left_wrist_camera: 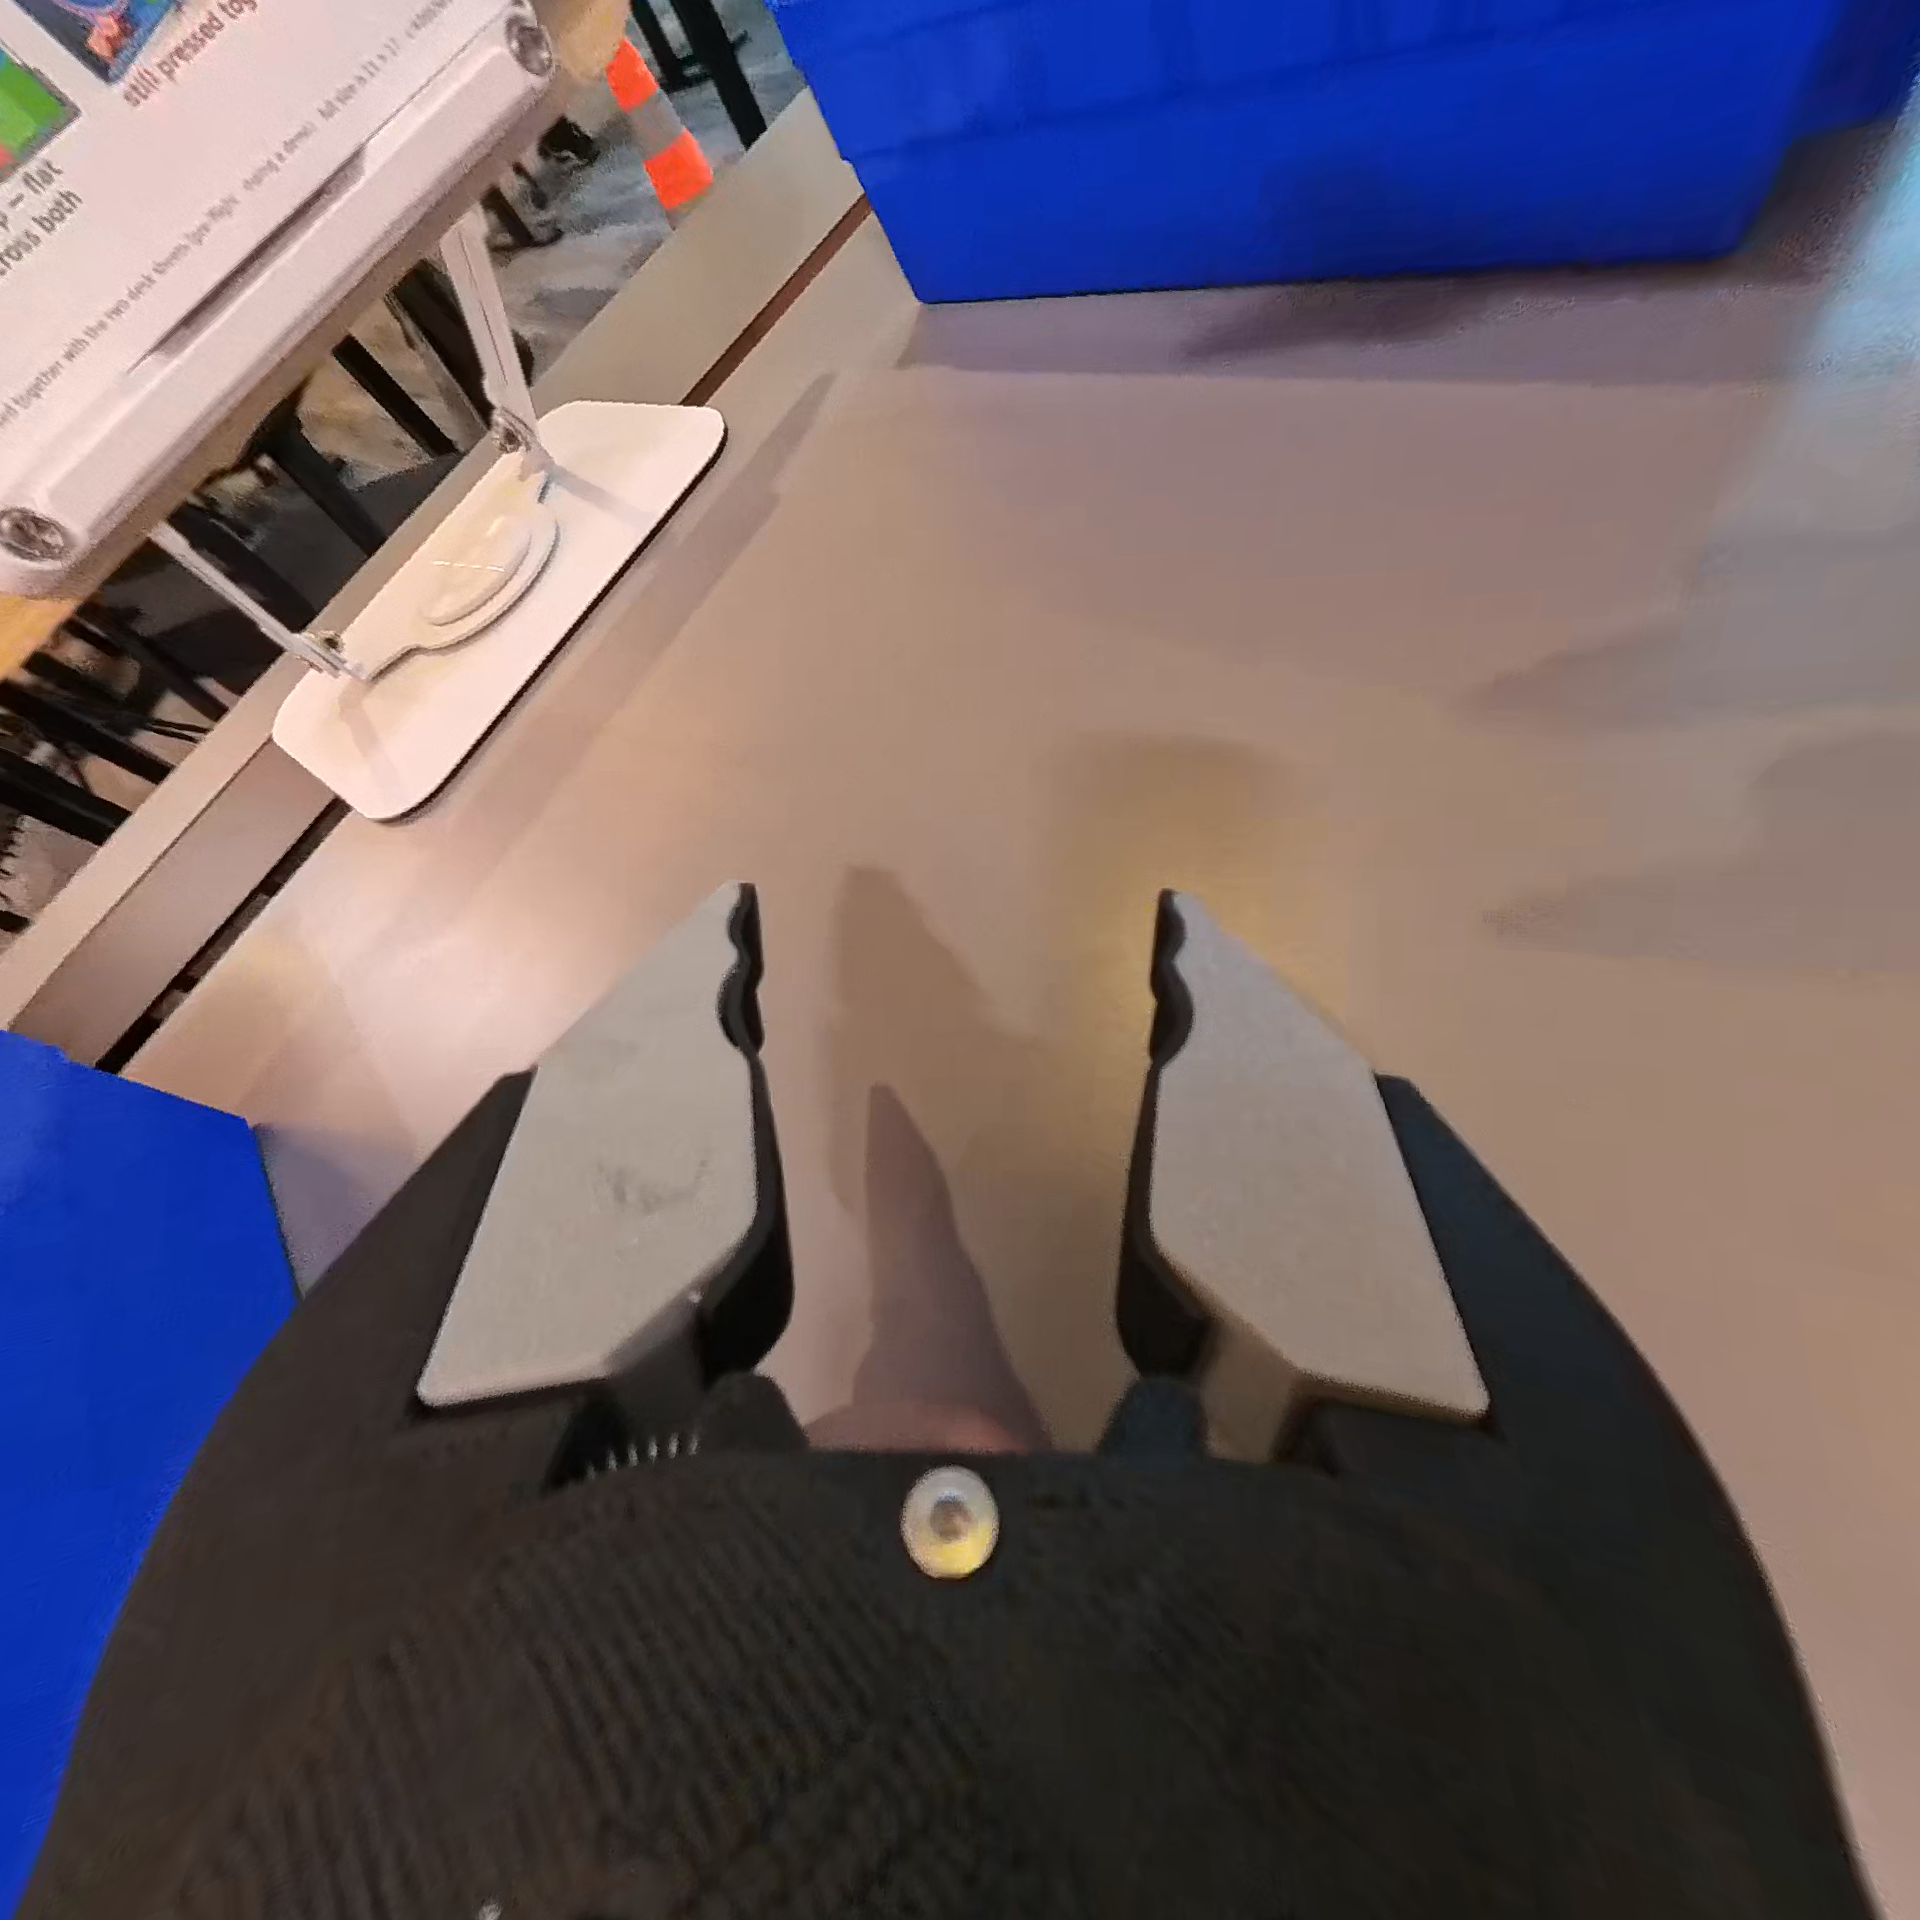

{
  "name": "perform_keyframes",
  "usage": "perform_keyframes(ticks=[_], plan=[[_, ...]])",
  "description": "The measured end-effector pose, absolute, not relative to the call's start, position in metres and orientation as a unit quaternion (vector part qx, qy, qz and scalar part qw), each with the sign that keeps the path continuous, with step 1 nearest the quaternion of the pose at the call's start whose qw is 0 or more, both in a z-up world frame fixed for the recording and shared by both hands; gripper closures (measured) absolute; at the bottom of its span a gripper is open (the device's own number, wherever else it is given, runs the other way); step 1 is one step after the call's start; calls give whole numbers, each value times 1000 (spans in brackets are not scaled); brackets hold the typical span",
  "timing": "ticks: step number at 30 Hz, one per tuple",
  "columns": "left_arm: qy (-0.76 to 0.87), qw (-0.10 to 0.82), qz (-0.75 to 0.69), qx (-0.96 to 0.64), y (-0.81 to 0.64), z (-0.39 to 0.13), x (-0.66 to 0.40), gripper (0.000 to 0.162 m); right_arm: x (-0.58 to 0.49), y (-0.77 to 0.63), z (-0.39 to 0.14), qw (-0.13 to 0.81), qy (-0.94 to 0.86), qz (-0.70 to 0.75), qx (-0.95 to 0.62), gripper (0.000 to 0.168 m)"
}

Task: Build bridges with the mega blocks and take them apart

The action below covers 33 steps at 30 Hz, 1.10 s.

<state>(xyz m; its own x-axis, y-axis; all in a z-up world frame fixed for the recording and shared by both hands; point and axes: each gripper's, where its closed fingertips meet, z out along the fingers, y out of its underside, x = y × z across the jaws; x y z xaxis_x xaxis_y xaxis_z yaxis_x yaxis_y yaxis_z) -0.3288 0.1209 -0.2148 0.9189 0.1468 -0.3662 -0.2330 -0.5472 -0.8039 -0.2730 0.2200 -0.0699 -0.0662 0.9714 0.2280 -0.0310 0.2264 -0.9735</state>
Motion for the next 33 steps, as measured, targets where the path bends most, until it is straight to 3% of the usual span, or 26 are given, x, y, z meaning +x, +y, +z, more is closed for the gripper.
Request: perform_keyframes(ticks=[7, 12, 17, 26, 33], plan=[[-84, 542, 168, -819, 95, -176, -344, 86, -286, 197, -97, 527, -611, 442, -391, 128], [-182, 608, 165, -755, 24, -120, -357, 90, -288, 205, -101, 508, -602, 461, -408, 128], [-318, 561, 282, -710, -96, -79, -438, 102, -292, 198, -107, 498, -611, 464, -404, 128], [-443, 362, 265, -776, -148, -160, -515, 101, -293, 197, -111, 499, -618, 456, -401, 128], [-469, 288, 258, -794, -143, -206, -532, 106, -294, 201, -110, 492, -612, 466, -408, 128]])
